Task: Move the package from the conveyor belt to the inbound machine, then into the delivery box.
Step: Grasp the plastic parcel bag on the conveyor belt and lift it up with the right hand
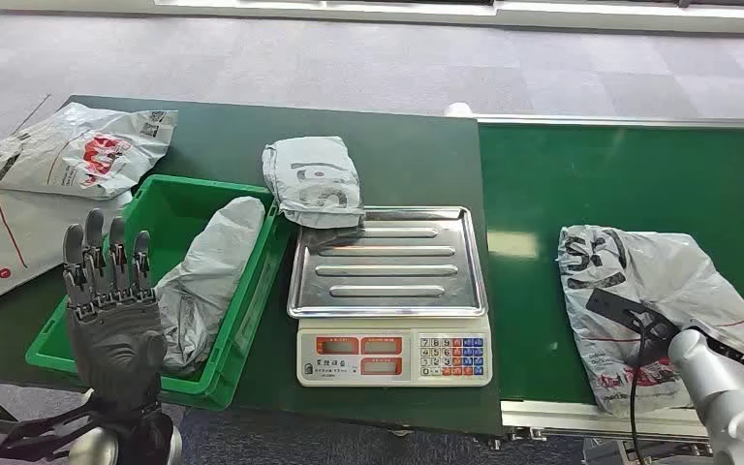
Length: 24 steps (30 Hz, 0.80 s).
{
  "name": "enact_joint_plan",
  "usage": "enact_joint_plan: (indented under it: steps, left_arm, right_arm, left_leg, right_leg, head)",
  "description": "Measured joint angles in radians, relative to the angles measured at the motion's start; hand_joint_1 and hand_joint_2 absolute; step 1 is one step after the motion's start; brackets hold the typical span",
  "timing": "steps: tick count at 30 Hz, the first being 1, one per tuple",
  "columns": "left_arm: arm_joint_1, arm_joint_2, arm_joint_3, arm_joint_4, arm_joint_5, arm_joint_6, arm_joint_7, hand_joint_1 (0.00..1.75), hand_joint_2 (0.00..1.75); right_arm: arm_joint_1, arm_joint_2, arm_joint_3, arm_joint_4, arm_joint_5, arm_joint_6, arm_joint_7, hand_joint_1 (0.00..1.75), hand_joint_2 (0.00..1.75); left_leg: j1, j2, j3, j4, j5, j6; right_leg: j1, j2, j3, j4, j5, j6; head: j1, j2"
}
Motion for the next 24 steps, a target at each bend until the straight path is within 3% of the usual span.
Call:
enact_joint_plan:
  steps: [2, 5, 6, 12, 18, 20, 24]
  left_arm:
    - [0.0, 0.0, 0.0, -0.002, -0.002, 0.001, 0.001, 0.0, 1.75]
    - [0.0, 0.0, 0.0, -0.003, -0.008, 0.005, 0.001, 0.0, 1.75]
    - [0.0, 0.0, 0.0, -0.003, -0.009, 0.008, 0.0, 0.0, 1.75]
    - [0.0, 0.0, 0.0, -0.003, -0.011, 0.023, -0.006, 0.0, 1.75]
    - [0.001, -0.001, 0.0, -0.011, -0.01, 0.038, -0.004, 0.0, 1.75]
    - [0.003, -0.002, 0.0, -0.018, -0.011, 0.046, -0.002, 0.0, 1.75]
    - [0.017, -0.005, 0.004, -0.053, -0.012, 0.065, 0.013, 0.0, 1.75]
  right_arm:
    - [0.004, 0.004, 0.0, -0.004, -0.002, -0.001, -0.004, 0.08, 1.75]
    - [0.013, 0.012, 0.0, -0.015, -0.009, 0.008, -0.025, 1.39, 1.75]
    - [0.016, 0.014, 0.0, -0.018, -0.013, 0.015, -0.036, 1.75, 1.75]
    - [0.024, 0.025, 0.0, -0.042, -0.034, 0.023, -0.094, 1.75, 1.75]
    - [0.012, 0.042, 0.005, -0.065, -0.023, -0.035, -0.055, 1.75, 1.75]
    - [-0.006, 0.049, 0.015, -0.073, 0.01, -0.088, 0.009, 1.75, 1.75]
    - [-0.076, 0.064, 0.059, -0.125, 0.145, -0.253, 0.246, 1.75, 1.75]
  left_leg:
    - [0.0, 0.0, 0.0, 0.0, 0.0, 0.0]
    - [0.0, 0.0, 0.0, 0.0, 0.0, 0.0]
    - [0.0, 0.0, 0.0, 0.0, 0.0, 0.0]
    - [0.0, 0.001, 0.001, 0.0, 0.0, 0.0]
    - [0.0, 0.001, 0.001, 0.0, 0.0, 0.0]
    - [0.0, 0.001, 0.0, 0.0, 0.0, 0.0]
    - [-0.001, 0.001, -0.001, 0.0, 0.001, 0.001]
  right_leg:
    - [0.0, 0.0, 0.0, 0.0, 0.0, 0.0]
    - [0.0, 0.0, 0.0, 0.0, 0.0, 0.0]
    - [0.0, 0.0, 0.0, 0.0, 0.0, 0.0]
    - [0.0, 0.0, 0.001, 0.0, 0.0, 0.0]
    - [0.0, 0.0, 0.001, 0.0, 0.001, 0.0]
    - [0.0, 0.0, 0.001, 0.0, 0.001, 0.0]
    - [-0.001, 0.001, 0.0, 0.001, 0.002, 0.0]
  head:
    - [0.0, 0.0]
    - [0.0, 0.0]
    - [0.0, 0.0]
    - [0.0, 0.0]
    - [0.0, 0.0]
    - [0.0, 0.0]
    - [0.0, 0.0]
